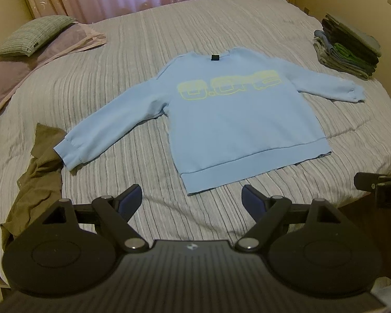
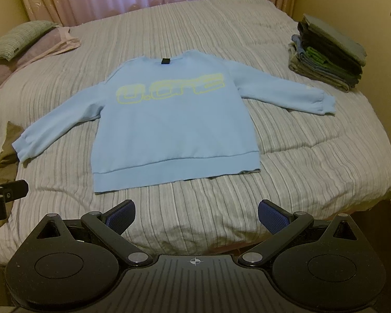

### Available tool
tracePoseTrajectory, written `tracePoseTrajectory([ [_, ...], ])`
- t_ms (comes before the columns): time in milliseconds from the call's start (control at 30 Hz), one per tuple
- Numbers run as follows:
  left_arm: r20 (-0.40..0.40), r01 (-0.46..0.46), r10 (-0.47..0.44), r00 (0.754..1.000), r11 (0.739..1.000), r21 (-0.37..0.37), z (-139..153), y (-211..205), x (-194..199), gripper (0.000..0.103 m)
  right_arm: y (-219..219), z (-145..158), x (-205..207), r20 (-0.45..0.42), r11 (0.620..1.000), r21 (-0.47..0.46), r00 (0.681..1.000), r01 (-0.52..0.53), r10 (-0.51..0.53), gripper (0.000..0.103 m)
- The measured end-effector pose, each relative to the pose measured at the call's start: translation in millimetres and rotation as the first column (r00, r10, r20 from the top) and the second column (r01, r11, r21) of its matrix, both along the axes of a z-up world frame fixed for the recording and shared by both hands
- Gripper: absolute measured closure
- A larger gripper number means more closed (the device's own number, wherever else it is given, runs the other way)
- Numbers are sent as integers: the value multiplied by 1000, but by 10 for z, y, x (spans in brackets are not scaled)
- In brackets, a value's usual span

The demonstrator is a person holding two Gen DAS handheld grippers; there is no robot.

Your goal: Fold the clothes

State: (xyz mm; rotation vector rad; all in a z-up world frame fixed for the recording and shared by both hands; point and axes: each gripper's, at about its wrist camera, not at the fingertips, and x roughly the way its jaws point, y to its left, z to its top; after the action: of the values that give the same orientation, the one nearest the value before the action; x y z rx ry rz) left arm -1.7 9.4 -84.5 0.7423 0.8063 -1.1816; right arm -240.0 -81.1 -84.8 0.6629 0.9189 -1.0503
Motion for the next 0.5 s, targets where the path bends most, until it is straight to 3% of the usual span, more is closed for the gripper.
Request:
tracePoseTrajectory([
  [500, 0, -30, 30, 1000, 999, 24, -62, -259, -44, 21, -359, -43, 5, 3, 999, 17, 999, -52, 52, 0],
])
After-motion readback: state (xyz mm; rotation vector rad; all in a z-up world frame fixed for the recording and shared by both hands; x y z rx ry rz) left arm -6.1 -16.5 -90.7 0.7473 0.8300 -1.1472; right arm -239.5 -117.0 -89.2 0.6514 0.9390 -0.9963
